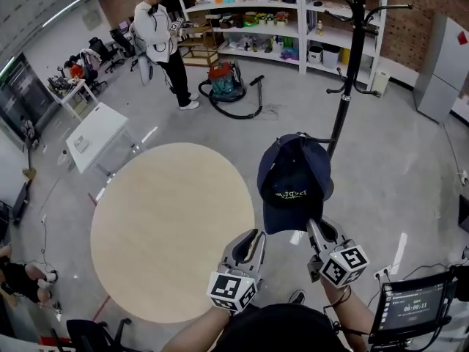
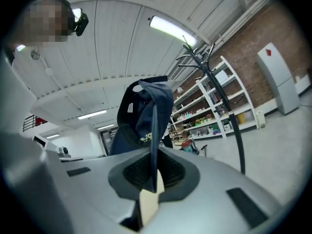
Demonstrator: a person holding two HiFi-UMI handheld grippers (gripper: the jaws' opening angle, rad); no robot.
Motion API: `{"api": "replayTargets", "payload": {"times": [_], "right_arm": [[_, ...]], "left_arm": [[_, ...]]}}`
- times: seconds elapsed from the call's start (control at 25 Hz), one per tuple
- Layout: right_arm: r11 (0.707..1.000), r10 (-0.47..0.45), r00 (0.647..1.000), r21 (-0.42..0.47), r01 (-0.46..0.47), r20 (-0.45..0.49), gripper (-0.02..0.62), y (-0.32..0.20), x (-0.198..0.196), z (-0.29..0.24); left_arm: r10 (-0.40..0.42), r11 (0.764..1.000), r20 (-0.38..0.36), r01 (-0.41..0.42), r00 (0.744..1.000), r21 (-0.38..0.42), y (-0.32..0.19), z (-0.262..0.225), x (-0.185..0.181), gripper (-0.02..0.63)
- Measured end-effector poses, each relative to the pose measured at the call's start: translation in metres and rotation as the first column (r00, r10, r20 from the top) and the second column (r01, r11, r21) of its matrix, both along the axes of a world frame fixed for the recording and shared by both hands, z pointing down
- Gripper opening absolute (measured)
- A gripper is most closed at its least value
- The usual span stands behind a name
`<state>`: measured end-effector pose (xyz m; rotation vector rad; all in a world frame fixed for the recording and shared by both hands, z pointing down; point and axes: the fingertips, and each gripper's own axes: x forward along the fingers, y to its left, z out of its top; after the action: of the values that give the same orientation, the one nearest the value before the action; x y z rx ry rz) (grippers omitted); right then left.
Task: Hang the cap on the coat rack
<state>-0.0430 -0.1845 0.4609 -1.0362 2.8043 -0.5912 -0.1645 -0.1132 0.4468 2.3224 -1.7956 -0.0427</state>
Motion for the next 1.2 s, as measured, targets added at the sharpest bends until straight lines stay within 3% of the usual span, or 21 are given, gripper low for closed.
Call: {"api": "replayTargets", "payload": {"times": [0.36, 0.8, 1.0, 1.2], "right_arm": [[0.995, 0.101, 0.995, 0.0, -0.101, 0.02, 0.02, -0.045, 0.153, -0.009], [0.98, 0.194, 0.978, 0.024, -0.196, 0.074, 0.02, -0.059, 0.197, -0.008], [0.964, 0.264, 0.963, 0.006, -0.265, 0.06, 0.02, -0.087, 0.231, -0.004], [0.948, 0.316, 0.948, 0.021, -0.316, 0.037, 0.02, -0.125, 0.242, -0.007]], "left_arm": [[0.016, 1.0, -0.012, -0.016, 1.0, -0.019, -0.033, 0.002, 0.11, 0.046], [0.146, 0.989, -0.019, -0.146, 0.989, -0.004, -0.072, 0.017, 0.15, 0.046], [0.259, 0.964, -0.008, -0.258, 0.966, 0.056, -0.115, -0.004, 0.199, 0.046], [0.329, 0.942, -0.038, -0.325, 0.944, 0.082, -0.169, -0.005, 0.215, 0.046]]}}
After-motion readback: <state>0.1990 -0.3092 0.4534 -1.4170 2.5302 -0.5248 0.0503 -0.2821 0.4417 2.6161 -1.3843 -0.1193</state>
